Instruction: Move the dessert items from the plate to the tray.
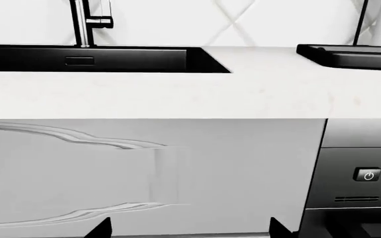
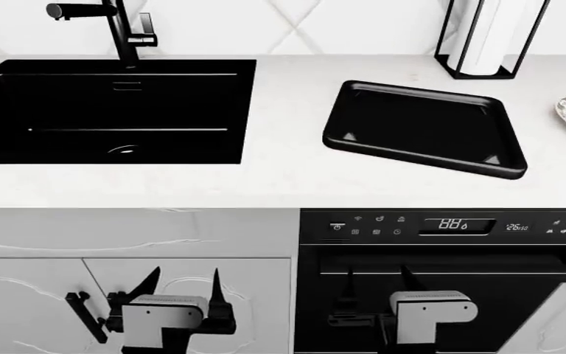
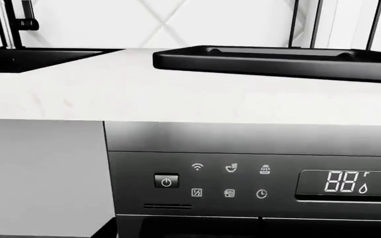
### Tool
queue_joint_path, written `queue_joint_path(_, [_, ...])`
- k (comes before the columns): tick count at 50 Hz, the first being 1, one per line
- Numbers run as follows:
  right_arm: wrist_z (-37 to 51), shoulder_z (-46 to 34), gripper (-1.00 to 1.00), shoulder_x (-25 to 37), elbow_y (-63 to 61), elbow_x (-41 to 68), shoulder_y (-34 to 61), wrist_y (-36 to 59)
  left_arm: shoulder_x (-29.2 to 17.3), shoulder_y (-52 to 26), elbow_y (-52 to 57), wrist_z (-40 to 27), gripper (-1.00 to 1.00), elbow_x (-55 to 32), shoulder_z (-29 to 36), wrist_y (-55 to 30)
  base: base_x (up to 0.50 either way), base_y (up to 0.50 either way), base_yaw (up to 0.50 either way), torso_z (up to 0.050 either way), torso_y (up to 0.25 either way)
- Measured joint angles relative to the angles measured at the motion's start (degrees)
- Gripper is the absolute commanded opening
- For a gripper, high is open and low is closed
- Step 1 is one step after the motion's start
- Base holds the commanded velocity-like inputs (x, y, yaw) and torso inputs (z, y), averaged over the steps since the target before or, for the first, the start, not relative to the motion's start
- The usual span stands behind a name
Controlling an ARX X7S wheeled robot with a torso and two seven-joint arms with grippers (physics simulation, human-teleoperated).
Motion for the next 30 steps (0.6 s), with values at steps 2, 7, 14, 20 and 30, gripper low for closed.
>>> queue_joint_path(2, [0.2,-0.2,1.00,0.1,0.0,0.1,0.0,0.1,-0.1,0.0,0.1,-0.2,1.00,-0.2,0.1,-0.1,0.00,0.00,0.00,0.050,0.000])
queue_joint_path(7, [0.1,-0.4,1.00,0.6,-0.7,1.2,-0.1,1.1,-0.4,0.1,2.1,-1.2,1.00,-0.9,0.0,-2.0,0.00,0.00,0.00,0.027,0.000])
queue_joint_path(14, [0.2,-0.4,1.00,1.9,-6.4,3.5,-0.6,6.7,-1.2,0.1,11.5,-4.2,1.00,-2.9,-0.6,-13.2,0.00,0.00,0.00,0.000,0.000])
queue_joint_path(20, [1.1,0.1,1.00,3.8,-17.1,6.4,-0.4,16.3,-2.4,-2.2,22.3,-7.0,1.00,-5.8,-1.8,-27.4,0.00,0.00,0.00,0.000,0.000])
queue_joint_path(30, [3.8,4.7,1.00,6.4,-35.7,15.5,3.5,37.1,-2.7,-12.1,38.6,-10.5,1.00,-14.1,-7.7,-56.0,0.00,0.00,0.00,0.000,0.000])
